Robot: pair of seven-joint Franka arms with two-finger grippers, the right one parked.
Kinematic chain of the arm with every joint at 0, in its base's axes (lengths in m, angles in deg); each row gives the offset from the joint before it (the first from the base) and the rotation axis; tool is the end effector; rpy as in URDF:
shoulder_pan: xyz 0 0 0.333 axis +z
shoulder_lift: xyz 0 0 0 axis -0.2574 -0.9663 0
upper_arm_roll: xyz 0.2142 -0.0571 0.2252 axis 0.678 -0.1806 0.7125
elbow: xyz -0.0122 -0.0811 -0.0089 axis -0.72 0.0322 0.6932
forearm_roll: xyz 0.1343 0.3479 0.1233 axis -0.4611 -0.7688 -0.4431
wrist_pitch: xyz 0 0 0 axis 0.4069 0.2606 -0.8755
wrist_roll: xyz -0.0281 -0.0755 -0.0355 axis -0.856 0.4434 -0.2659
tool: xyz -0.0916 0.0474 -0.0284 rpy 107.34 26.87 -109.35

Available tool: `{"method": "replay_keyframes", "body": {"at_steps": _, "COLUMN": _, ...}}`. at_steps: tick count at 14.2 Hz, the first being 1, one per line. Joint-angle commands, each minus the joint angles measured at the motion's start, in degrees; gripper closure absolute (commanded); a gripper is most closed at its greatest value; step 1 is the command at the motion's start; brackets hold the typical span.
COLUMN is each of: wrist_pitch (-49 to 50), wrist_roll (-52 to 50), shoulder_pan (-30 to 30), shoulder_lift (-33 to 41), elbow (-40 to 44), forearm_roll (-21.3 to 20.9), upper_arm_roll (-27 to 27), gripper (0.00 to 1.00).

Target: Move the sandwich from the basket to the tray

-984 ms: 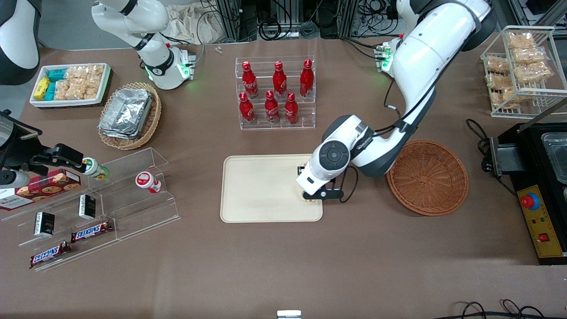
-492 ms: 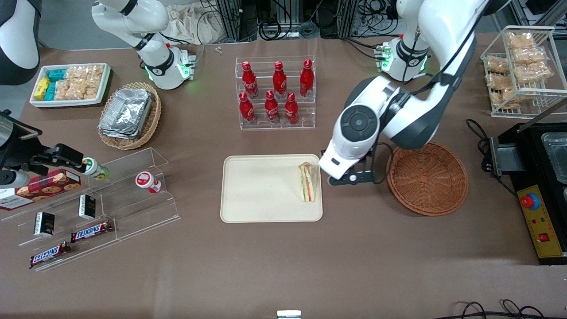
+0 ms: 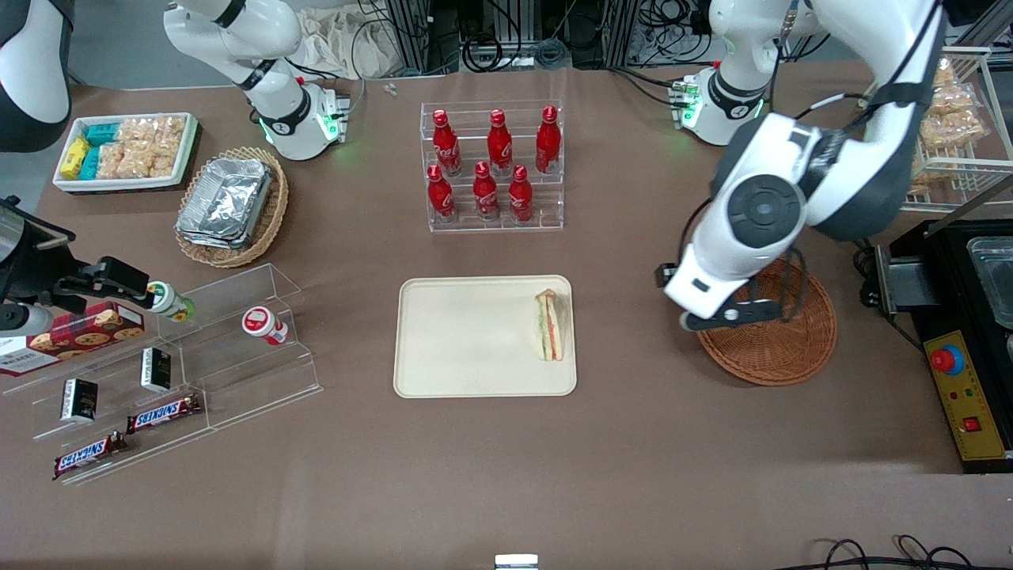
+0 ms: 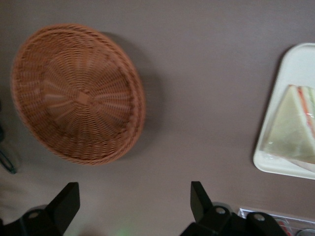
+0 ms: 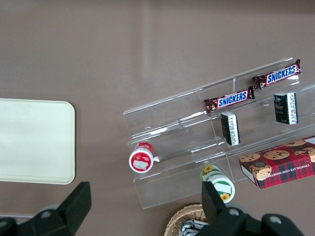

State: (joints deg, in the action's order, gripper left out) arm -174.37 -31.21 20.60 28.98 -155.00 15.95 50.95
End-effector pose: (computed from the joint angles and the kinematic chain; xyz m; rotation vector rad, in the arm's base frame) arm 0.5698 -0.2095 0.4549 -2.9627 -0.2025 0.2655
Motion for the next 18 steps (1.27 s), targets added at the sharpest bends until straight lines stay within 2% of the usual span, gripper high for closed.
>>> {"method": "replay_keyframes", "body": {"at_steps": 1, "wrist_pitch": 2.57, "wrist_roll": 1.47, "shoulder_pan": 4.94, "shoulder_lift": 5.2, "elbow": -1.67, "forearm_roll": 1.31, "upper_arm_roll": -0.32, "gripper": 0.0}}
{"method": "replay_keyframes", "body": {"at_steps": 3, "wrist_pitch": 6.34, "wrist_roll": 2.35, "shoulder_pan": 6.62, "shoulder_lift": 5.38, "elbow": 1.48, "forearm_roll": 1.14, "upper_arm_roll": -0.15, "gripper": 0.0}}
{"method": "replay_keyframes", "body": {"at_steps": 8, "wrist_pitch": 9.7, "wrist_roll": 13.68, "shoulder_pan": 14.7, "shoulder_lift": 3.01, "elbow": 5.71, "forearm_roll": 2.54, "upper_arm_roll": -0.32, "gripper": 0.0}}
{"method": "replay_keyframes", "body": {"at_steps": 16, "wrist_pitch": 10.14, "wrist_roll": 15.71, "shoulder_pan": 15.23, "shoulder_lift": 3.71, "elbow": 5.54, "forearm_roll": 1.93, "upper_arm_roll": -0.15, "gripper": 0.0}}
{"method": "replay_keyframes", "body": {"at_steps": 18, "wrist_pitch": 10.23, "wrist_roll": 20.52, "shoulder_pan": 15.41, "shoulder_lift": 4.15, "elbow": 5.63, "forearm_roll": 2.19, "upper_arm_roll": 0.73, "gripper": 0.0}}
